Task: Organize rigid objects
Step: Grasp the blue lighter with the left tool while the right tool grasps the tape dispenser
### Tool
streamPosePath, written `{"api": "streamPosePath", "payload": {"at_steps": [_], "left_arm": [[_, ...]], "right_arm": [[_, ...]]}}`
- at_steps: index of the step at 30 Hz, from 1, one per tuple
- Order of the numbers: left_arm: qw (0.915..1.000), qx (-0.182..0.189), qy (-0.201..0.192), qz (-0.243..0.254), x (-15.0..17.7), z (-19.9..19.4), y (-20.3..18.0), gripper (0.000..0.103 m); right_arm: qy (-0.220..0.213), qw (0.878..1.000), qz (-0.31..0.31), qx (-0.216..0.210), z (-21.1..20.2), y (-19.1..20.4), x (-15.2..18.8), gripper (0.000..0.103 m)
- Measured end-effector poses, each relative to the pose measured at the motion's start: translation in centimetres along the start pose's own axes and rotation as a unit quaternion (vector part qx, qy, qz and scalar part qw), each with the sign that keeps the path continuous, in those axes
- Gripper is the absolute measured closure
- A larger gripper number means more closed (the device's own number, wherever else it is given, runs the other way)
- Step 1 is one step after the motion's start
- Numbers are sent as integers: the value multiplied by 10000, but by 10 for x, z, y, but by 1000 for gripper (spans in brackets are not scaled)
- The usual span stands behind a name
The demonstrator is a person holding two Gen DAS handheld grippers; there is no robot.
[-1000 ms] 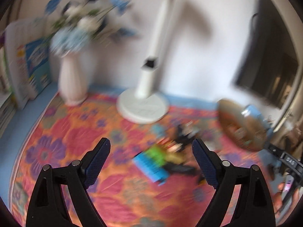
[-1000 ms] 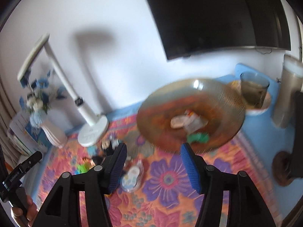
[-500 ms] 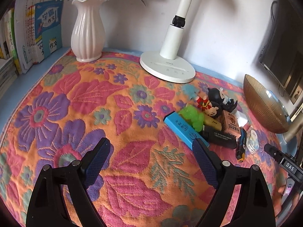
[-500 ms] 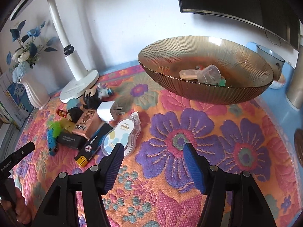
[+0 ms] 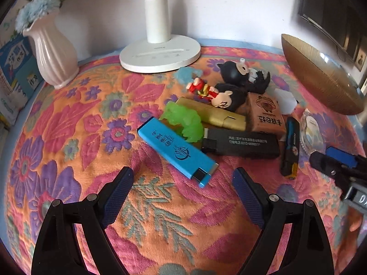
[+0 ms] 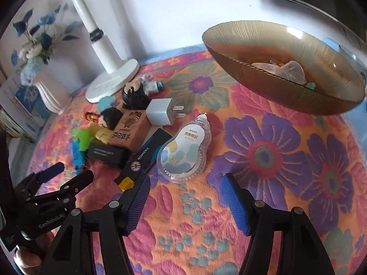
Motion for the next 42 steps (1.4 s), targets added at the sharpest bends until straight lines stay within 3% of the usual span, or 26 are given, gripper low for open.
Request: {"api": "streamPosePath", "payload": {"at_steps": [6,10,12,16,18,21,25,27,29,31,33,38,42], "left_arm": [[9990,-62,60,-446,11,-7,43,16],[9969,-279,91,-733,17,-13,82,17],[9966,-249,82,-784,17,-16,93,17],[9954,430,142,-840,7,-14,77,17],[9940,693,180,-823,1,-9,60,17],[9950,614,180,-771,-7,1,44,19],[9989,165,79,-435,-19,10,32,34],[9993,61,41,-355,-24,16,31,36],[9995,-84,-41,-307,-28,18,31,48],[9995,-1,-87,-295,-27,14,32,69],[9996,-42,-110,-248,-22,9,36,81],[9995,242,-37,-191,6,-12,38,82],[9989,461,-15,31,41,-37,34,82]], "right_arm": [[-182,9996,30,209,-2,-8,-3,39],[-432,9956,357,758,-19,-41,-4,41],[-531,9949,491,696,-26,-51,-5,42],[-390,9988,249,178,-24,-38,-10,41],[-368,9991,-65,187,-21,-29,-13,42],[-242,9991,-249,224,-9,-21,-15,41],[-50,9989,-252,401,10,-22,-21,41],[-74,9976,-349,586,15,-20,-26,41],[-104,9960,-465,758,21,-17,-30,45],[-148,9953,-591,752,22,-10,-32,55],[-160,9953,-679,670,21,-7,-28,55],[-72,9951,-941,284,4,2,-3,55],[48,9891,-1471,97,-19,7,39,55]]}}
Point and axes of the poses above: each gripper's, at about its wrist camera, not at the fingertips, and z roughly the way its jaws point, y to its left, x to its underside, the point moved 9 cm from there along z, roughly the way its jaws point, and after that the axes turned 4 degrees about -x, right-handed, at the moved point
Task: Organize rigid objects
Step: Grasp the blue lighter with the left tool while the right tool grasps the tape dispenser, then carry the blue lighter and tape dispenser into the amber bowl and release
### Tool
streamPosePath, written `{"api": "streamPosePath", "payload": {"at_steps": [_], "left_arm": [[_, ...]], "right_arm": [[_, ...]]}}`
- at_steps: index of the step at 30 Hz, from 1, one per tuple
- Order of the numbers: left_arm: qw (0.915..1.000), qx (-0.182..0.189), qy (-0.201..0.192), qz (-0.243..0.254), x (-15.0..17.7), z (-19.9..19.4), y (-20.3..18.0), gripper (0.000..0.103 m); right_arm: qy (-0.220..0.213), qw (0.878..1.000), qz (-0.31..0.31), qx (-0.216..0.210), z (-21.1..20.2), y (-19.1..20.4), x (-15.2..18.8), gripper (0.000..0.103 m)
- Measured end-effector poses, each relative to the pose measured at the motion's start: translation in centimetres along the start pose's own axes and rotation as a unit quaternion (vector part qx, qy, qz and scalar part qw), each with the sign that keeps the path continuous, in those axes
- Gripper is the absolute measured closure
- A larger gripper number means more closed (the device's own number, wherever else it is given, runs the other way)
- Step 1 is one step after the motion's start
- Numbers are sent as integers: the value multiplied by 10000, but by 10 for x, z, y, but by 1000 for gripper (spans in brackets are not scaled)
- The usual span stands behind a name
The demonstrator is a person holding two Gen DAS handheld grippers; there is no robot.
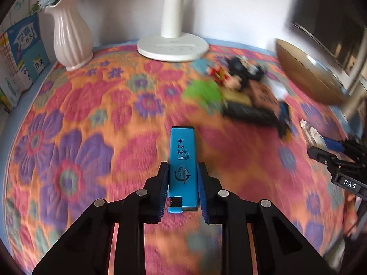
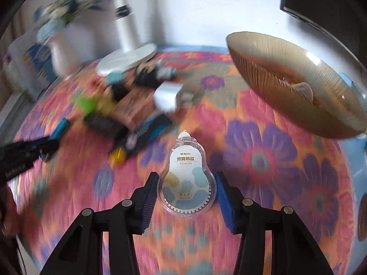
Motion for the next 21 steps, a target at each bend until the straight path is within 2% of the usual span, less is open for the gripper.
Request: {"api": "streamPosePath", "payload": {"at_steps": [3,5,6,7,8,10,11,12,13,15,17,19,21], "left_arm": [[10000,41,-11,78,15,-10,-3,80],[10000,67,-44,57,17,-11,-5,64],[9999,102,-51,-9,16,-11,-6,57],[9999,72,-74,-31,15,-10,-7,51],[9999,-25,-101,5,15,-9,-10,49],[9991,-331,-178,180,14,-6,-14,51],[9986,-401,-228,247,14,-6,-17,56],[9983,-401,-267,316,14,-8,-21,73],[9982,-387,-288,370,14,-10,-24,82],[9974,-390,-347,505,15,-14,-35,82],[9948,-535,-519,700,9,-23,-46,82],[9931,-417,-760,795,-6,-37,-61,82],[9905,-179,-1069,842,-30,-57,-79,82]], "right_arm": [[40,9997,-179,-159,-14,6,25,55],[13,9998,-92,-174,-17,5,31,50],[9,9998,9,-218,-17,5,32,43],[5,9997,74,-228,-17,5,33,40],[4,9998,102,-170,-16,6,32,39],[-22,10000,88,20,-15,8,30,39],[-85,9999,69,99,-15,10,30,42],[-138,9998,50,104,-14,15,26,51],[-190,9998,4,100,-15,19,27,55],[-235,9996,-31,164,-19,20,28,55],[-291,9995,146,-38,-26,19,27,55],[-489,9981,347,-142,-42,9,17,55],[-828,9954,485,-51,-66,-6,-1,55]]}}
Point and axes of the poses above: each gripper's, at about its wrist camera, not at the fingertips, and z roughly the way its jaws point, y to its left, x to its underside, the point moved 9 cm from there along z, roughly the way its jaws point, and after that the axes turned 4 degrees about -x, right-handed, at the moved point
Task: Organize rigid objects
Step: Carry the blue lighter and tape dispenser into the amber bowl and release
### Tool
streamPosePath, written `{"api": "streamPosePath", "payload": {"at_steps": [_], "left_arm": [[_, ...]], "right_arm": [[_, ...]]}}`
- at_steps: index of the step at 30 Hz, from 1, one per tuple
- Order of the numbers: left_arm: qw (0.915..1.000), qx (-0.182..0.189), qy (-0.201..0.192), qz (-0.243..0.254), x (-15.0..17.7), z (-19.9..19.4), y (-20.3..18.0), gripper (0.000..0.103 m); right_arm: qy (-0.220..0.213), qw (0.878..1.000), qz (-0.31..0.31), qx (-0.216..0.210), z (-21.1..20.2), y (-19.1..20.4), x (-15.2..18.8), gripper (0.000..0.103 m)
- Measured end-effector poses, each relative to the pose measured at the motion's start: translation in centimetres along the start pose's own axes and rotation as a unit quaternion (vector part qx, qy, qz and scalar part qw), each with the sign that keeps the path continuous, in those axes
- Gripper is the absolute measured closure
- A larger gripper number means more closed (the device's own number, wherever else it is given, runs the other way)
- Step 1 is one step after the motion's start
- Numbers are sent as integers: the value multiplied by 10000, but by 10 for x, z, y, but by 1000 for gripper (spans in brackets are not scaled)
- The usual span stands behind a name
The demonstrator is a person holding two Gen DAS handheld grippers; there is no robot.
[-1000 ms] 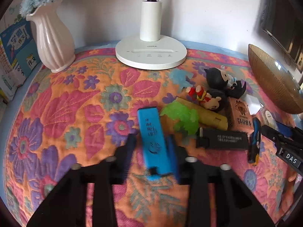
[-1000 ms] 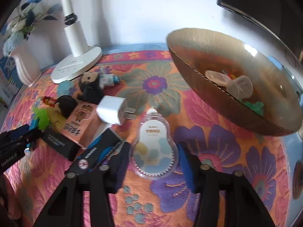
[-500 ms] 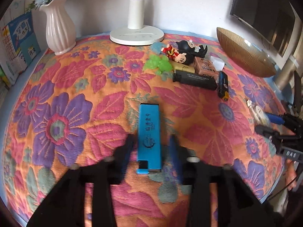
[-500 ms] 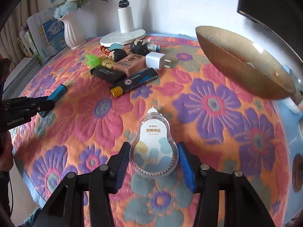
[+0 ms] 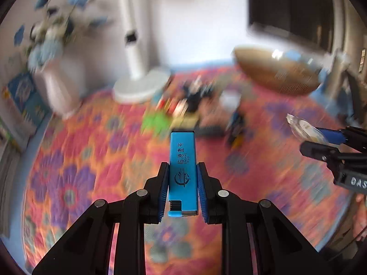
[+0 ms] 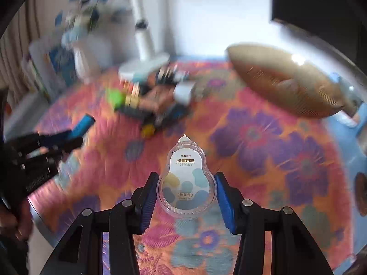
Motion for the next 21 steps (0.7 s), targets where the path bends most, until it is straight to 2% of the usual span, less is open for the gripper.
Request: {"api": "streamPosePath", "payload": {"at_steps": [4,6,8,11,15,21], "left_arm": [[9967,636,-508,-26,-71,-16,-32,82],[9936,934,-640,-51,-105,-16,-52,82],[9887,1305,-740,-70,-140,-13,-75,82],[9859,1502,-739,-14,-171,1,-104,82],[9820,1854,-336,-97,-180,36,-141,82],[9799,1985,198,-59,-159,76,-172,82]], "right_arm": [[-618,9970,311,359,-44,-44,-49,55],[-850,9930,475,667,-60,-75,-73,55],[-975,9875,720,1008,-70,-109,-92,55],[-941,9815,1169,1187,-77,-147,-106,55],[-590,9765,1510,1421,-62,-183,-107,55],[-172,9745,1573,1592,-41,-198,-97,55]]}}
Point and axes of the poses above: each gripper's, at about its wrist camera, not at the fingertips, and z roughly the way its jaws point, y to its left, x to its underside, the point moved 9 cm from there along z, roughly the way its jaws point, and after that the axes turned 4 degrees about -x, right-handed, at the moved point
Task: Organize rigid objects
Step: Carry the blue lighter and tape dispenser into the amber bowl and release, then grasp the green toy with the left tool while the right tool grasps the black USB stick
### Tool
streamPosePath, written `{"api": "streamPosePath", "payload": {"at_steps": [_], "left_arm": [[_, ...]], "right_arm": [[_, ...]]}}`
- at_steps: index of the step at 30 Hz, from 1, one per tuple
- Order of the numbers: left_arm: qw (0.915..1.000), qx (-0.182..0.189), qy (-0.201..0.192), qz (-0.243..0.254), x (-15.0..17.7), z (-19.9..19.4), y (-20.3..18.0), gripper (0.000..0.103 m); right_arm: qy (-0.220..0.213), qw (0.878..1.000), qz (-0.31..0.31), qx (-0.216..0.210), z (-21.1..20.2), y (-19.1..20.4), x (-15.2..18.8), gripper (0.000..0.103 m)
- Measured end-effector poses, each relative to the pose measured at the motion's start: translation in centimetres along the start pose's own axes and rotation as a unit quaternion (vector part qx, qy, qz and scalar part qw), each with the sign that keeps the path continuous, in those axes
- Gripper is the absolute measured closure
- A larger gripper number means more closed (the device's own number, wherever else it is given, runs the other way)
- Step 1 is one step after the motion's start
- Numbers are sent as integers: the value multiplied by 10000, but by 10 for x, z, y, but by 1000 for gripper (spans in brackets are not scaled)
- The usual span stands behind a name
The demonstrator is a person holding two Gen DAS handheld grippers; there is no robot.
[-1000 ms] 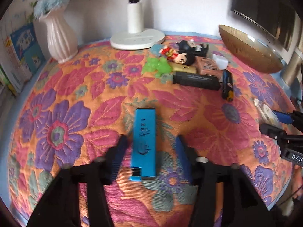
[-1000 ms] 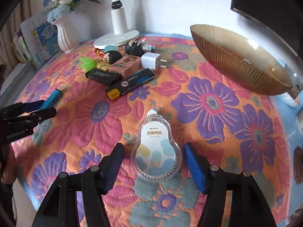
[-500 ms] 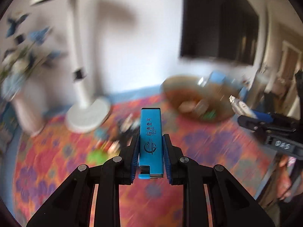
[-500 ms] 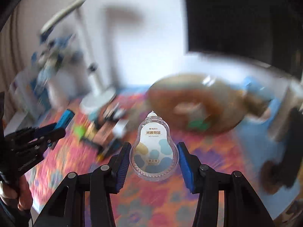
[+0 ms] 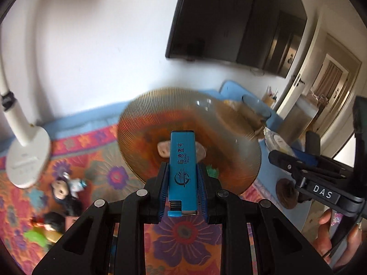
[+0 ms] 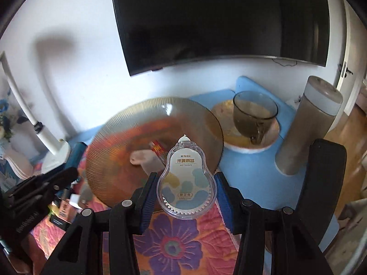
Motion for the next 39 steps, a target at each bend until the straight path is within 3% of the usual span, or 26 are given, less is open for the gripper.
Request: {"api": "streamPosePath", "payload": {"at_steps": [5,6,7,9,13,19,23,26,27,28,32,36,37,39], "left_arm": [[9999,-65,84,85,3,8,-2,81],[9998,-117,47,125,1,4,1,65],[9997,-184,-3,154,-1,-1,3,43],[9990,-279,-332,57,-8,-19,13,21],[9976,-247,-585,-271,-6,-54,42,21],[9907,-686,-951,-685,12,-121,98,21],[9810,-1257,-1244,-795,30,-171,139,19],[9705,-1722,-1281,-1100,58,-191,175,8],[9670,-1818,-1282,-1242,70,-191,186,8],[9644,-1911,-1236,-1344,82,-188,196,8],[9630,-1999,-691,-1671,142,-146,227,8],[9610,-1825,-259,-2063,183,-116,243,9],[9628,-1651,-320,-2115,181,-118,243,8],[9593,-1678,-652,-2173,179,-128,245,7]], "right_arm": [[96,9999,83,92,8,-8,0,55],[54,9999,140,54,8,-10,-2,53],[1,9997,193,133,7,-14,-4,45],[-154,9988,288,357,2,-24,-8,43],[-336,9985,388,186,-14,-21,-7,43],[-511,9983,140,-242,-35,22,-3,43],[-672,9946,-175,-769,-49,70,1,41],[-687,9897,-490,-1155,-46,113,19,27],[-668,9880,-554,-1276,-42,125,27,18],[-651,9865,-605,-1377,-36,135,36,16],[-435,9813,-933,-1628,2,175,88,16],[101,9823,-1173,-1459,43,189,131,16],[179,9828,-1209,-1383,47,189,134,16],[153,9833,-1216,-1348,47,188,133,16]]}}
Point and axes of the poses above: each gripper's, at about its wrist camera, not at the fingertips, and z roughly the way its jaws point, y to its left, x to its underside, the point moved 9 cm from there along z, roughly the way its jaws point, and after that the axes turned 4 degrees about -x, right-handed, at the moved point
